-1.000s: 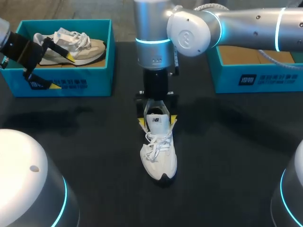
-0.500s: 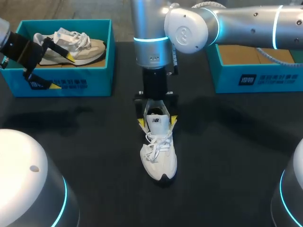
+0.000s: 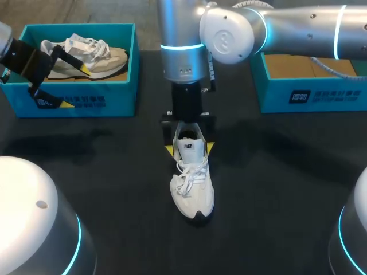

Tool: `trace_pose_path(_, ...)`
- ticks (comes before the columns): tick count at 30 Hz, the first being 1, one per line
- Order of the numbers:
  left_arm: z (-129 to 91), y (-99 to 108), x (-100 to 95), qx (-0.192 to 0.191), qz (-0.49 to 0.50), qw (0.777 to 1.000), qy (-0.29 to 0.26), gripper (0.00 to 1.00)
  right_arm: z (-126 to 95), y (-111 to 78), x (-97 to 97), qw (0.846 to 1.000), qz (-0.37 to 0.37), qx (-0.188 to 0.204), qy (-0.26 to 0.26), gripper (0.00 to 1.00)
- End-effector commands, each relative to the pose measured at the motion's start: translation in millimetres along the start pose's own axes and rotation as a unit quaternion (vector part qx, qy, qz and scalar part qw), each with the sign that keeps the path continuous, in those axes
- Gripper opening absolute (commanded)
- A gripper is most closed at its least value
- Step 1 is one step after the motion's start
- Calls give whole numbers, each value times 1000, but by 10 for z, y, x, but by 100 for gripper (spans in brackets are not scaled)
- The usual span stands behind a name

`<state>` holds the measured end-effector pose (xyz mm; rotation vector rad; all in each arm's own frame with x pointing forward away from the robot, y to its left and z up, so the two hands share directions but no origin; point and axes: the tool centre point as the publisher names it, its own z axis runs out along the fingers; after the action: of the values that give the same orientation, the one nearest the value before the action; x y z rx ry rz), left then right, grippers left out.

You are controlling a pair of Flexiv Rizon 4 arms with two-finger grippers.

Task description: Take the shoe out of the shoebox, open the shoe tongue, remove and reinsert the insole, then place the shoe into the shoebox

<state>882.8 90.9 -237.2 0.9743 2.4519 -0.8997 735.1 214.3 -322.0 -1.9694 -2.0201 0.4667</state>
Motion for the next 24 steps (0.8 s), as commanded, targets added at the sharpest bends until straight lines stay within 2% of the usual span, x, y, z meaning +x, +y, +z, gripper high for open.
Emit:
trace_pose_path(1,-1,-1,6,-1,1,1000,0,100,-71,-139,-29,1000,6,-7,-3,100)
trace_pose_path(9,-1,-1,6,-1,1,1000,0,100,-199,-495,-35,1000,24,-10,-4,100)
trace_pose_path(17,-1,-1,6,-1,1,1000,0,100,-149,-700,-45,999,39,-12,6,100)
trace_pose_path(18,-1,-1,6,-1,1,1000,0,100,-142,-710,-46,999,39,-12,7,89)
trace_pose_path(20,-1,-1,6,-1,1,1000,0,100,-134,-728,-50,999,42,-14,8,47)
trace_pose_path(21,-1,-1,6,-1,1,1000,0,100,-134,-736,-55,999,43,-16,8,33)
trace_pose_path(22,-1,-1,6,-1,1,1000,0,100,-134,-738,-58,999,44,-17,8,28)
trace_pose_path(24,-1,-1,6,-1,1,1000,0,100,-138,-727,-60,999,41,-21,11,31)
